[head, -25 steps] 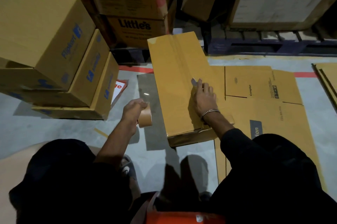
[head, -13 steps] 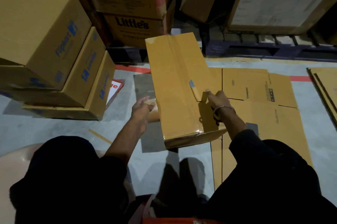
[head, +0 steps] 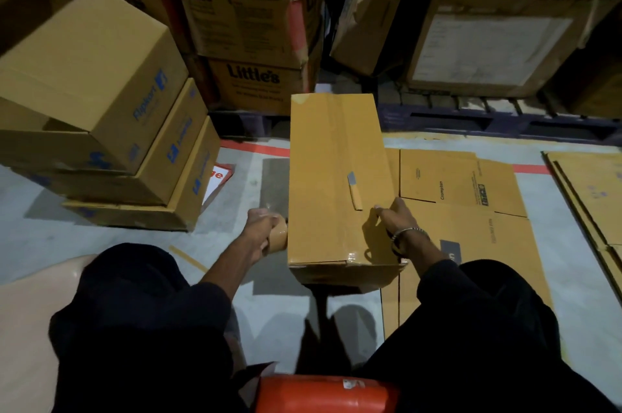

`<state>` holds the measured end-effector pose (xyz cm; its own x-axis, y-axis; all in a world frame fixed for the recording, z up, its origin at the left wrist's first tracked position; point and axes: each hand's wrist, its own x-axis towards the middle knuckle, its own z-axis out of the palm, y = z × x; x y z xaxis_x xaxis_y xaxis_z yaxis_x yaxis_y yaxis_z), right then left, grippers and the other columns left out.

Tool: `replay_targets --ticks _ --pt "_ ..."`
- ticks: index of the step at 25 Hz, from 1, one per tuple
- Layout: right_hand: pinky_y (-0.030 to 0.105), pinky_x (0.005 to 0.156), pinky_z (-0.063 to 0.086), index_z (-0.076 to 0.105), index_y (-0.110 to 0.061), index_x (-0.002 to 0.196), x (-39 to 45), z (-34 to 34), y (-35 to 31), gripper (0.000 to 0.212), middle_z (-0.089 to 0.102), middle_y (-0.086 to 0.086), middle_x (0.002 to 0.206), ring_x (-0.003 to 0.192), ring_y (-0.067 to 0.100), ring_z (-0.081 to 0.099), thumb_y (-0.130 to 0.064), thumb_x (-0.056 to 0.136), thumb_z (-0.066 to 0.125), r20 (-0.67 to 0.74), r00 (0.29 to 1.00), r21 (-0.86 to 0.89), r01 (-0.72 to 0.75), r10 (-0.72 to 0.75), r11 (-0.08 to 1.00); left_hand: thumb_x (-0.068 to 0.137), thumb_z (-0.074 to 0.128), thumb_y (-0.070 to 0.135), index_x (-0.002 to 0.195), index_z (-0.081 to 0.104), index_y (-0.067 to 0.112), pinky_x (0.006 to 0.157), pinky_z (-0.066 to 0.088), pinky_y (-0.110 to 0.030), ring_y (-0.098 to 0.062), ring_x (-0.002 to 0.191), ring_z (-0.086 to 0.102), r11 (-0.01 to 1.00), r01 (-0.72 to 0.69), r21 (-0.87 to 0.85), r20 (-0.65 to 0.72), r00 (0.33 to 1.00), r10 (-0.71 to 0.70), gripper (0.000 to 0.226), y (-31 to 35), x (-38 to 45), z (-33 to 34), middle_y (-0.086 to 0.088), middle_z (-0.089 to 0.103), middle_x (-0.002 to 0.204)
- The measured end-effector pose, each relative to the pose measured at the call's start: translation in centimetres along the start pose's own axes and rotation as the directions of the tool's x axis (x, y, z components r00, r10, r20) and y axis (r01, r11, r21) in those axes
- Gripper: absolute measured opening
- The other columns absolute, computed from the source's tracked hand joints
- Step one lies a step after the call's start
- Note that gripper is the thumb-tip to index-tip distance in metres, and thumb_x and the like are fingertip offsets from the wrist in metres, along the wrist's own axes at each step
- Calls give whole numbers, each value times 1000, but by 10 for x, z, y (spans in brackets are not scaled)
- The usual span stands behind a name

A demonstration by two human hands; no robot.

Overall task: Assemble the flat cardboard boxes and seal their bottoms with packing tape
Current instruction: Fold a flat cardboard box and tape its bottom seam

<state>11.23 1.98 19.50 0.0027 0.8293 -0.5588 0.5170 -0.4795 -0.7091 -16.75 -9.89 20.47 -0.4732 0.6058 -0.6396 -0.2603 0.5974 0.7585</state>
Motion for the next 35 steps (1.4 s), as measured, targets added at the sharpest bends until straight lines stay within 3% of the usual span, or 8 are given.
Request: replay_targets --ticks 3,7,9,17,23,25,28,35 --pt "57 94 54 50 -23 126 1 -3 3 39 60 9 116 103 31 59 -34 93 68 1 1000 33 -18 18 999 98 50 2 106 55 9 43 38 -21 -19 65 48 983 -13 181 75 997 -1 12 1 3 0 -11 54 81" --pt "46 97 51 40 -21 147 -14 5 7 60 53 3 116 108 27 54 -31 96 70 22 998 18 -53 53 998 97 53 2 92 56 9 66 46 -30 -22 77 55 967 -20 252 55 998 7 9 -8 -2 -14 -14 57 92" --pt "54 98 52 39 -24 142 -22 16 19 60 56 5 114 108 30 57 -35 93 72 80 991 -15 -110 111 994 101 52 2 90 52 15 72 42 -31 -21 81 51 960 -15 281 15 1000 11 17 -9 -14 -23 -11 53 93" --pt "57 94 56 31 -20 143 -52 16 52 71 59 12 114 103 34 62 -37 86 71 145 963 2 -231 228 973 101 54 3 80 52 15 68 37 -32 -24 75 46 870 66 489 66 991 -112 24 -45 -28 -43 -10 47 83" --pt "56 95 55 31 -14 139 -59 12 51 71 56 15 118 107 34 58 -33 87 74 148 953 -79 -255 264 964 100 49 5 118 43 5 67 48 -34 -23 78 54 826 -13 564 56 998 -22 18 -37 -43 -31 -10 50 93" --pt "50 100 50 36 -12 142 -58 13 35 71 53 16 131 120 36 51 -35 86 73 44 987 -205 -144 156 968 98 48 14 135 37 14 85 56 -45 -34 103 60 748 -95 656 75 995 60 38 -19 -46 -33 -16 54 118" --pt "44 104 42 42 -16 150 -59 9 -4 63 48 15 145 139 35 36 -30 94 66 -2 989 -315 140 -149 939 99 49 11 138 39 25 87 59 -48 -35 104 67 709 -173 684 179 982 67 43 35 -55 -38 -15 58 124" --pt "34 101 50 63 -26 133 -56 4 -87 42 65 -10 129 120 7 59 -30 93 75 130 880 93 448 -457 889 99 56 6 128 58 27 87 54 -42 -31 104 70 631 -394 668 442 893 89 36 165 -93 4 -11 65 123"
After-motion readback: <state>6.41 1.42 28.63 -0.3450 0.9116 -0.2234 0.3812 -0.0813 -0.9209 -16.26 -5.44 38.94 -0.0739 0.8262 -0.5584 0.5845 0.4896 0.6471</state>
